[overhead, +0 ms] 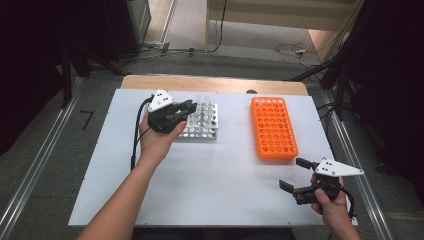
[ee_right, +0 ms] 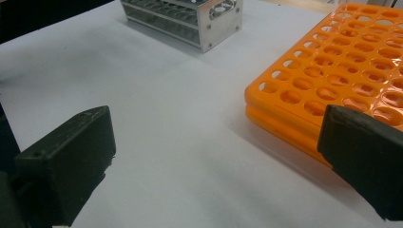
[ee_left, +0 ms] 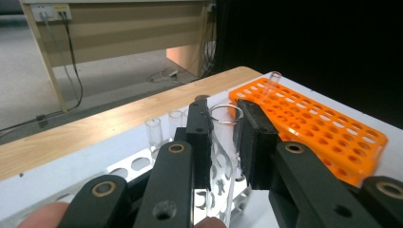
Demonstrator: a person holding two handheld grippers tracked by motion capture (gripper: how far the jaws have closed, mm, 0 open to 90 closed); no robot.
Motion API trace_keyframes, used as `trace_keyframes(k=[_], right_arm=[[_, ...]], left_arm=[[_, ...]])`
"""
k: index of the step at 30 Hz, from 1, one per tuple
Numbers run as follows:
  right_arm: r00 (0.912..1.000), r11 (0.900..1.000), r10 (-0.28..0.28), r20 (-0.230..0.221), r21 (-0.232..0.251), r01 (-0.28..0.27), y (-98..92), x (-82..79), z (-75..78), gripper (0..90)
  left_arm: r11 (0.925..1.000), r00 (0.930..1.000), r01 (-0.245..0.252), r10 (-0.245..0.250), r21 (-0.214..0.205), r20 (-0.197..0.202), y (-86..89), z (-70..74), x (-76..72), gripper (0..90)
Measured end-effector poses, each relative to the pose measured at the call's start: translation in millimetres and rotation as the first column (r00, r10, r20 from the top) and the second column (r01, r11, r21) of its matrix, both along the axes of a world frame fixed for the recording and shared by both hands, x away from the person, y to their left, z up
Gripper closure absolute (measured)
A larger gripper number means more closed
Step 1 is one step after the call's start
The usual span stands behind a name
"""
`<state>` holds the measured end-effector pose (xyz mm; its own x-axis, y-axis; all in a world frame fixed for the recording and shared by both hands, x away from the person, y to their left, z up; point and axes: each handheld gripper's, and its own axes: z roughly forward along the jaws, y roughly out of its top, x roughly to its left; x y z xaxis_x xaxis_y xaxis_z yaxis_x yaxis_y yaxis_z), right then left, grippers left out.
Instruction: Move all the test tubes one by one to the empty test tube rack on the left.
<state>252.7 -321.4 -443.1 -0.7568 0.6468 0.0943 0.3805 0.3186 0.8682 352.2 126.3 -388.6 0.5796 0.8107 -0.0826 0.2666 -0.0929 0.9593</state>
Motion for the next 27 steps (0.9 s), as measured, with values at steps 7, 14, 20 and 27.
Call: trace_keyframes(k=[7,14,20,27], right_arm=[[1.0,1.0,-0.004,0.004,0.003,0.004,-1.0,0.4,0.1,0.0],[0.9999,0.9999,-0.012,-0.001,0.011,0.012,-2.2,1.2,-0.3,0.0],[0.9999,0.9998,-0.013,-0.001,0.015,0.013,-2.7,1.6,0.0,0.0],[0.9999,0.9996,-0.013,-0.002,0.024,0.013,-4.2,1.8,-0.2,0.0]], left_arm=[[0.9998,0.9998,-0.019,0.019,0.002,-0.004,-0.3,-0.2,19.8,76.0],[0.9992,0.9992,-0.039,0.039,0.009,-0.006,-2.3,-0.8,36.0,76.0],[0.9979,0.998,-0.063,0.063,0.012,-0.004,-2.7,-4.5,49.6,75.9],[0.9944,0.9944,-0.105,0.105,0.013,-0.001,-3.5,-8.3,68.0,76.0]])
